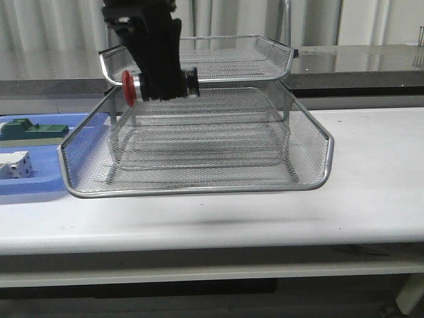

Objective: Place button on rack with both arms
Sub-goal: 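Lower the red button onto the middle tray mesh and open left gripper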

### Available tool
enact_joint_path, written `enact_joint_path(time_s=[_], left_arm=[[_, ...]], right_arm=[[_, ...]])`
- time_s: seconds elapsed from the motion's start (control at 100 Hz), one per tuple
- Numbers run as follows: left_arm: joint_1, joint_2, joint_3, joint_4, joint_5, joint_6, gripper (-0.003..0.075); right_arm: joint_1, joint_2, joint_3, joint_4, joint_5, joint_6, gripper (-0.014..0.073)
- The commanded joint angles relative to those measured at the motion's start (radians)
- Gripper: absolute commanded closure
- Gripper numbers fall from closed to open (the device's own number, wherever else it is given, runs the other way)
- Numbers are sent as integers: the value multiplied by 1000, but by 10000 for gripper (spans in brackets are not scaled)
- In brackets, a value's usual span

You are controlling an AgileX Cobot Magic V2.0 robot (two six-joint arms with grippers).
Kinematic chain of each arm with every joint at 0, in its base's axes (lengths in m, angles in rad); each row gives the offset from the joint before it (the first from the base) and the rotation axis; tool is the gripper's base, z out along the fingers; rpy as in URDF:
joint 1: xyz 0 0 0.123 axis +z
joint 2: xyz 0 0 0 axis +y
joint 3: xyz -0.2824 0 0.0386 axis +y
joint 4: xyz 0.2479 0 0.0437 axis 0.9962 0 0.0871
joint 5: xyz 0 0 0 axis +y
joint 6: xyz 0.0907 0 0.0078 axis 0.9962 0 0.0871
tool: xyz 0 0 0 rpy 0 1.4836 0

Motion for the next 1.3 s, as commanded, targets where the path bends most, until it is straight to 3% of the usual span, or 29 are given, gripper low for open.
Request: enact_joint_path(time_s=[0.0,0.55,0.69,0.86,0.96,1.29], left_arm=[[-15,-20,-25,-17,-23,-6,741],[-17,56,-26,-85,-67,-6,734],[-17,62,-26,-85,-65,-6,623],[-17,62,-26,-85,-65,-6,361],[-17,62,-26,-85,-63,-6,257],[-17,60,-62,-119,22,-20,237]], right_arm=[[-6,9,-30,-15,-64,-1,662],[-6,9,-30,-15,-64,-1,662],[-6,9,-30,-15,-64,-1,662],[-6,9,-30,-15,-64,-1,662],[-6,9,-30,-15,-64,-1,662],[-6,9,-30,-15,-64,-1,662]])
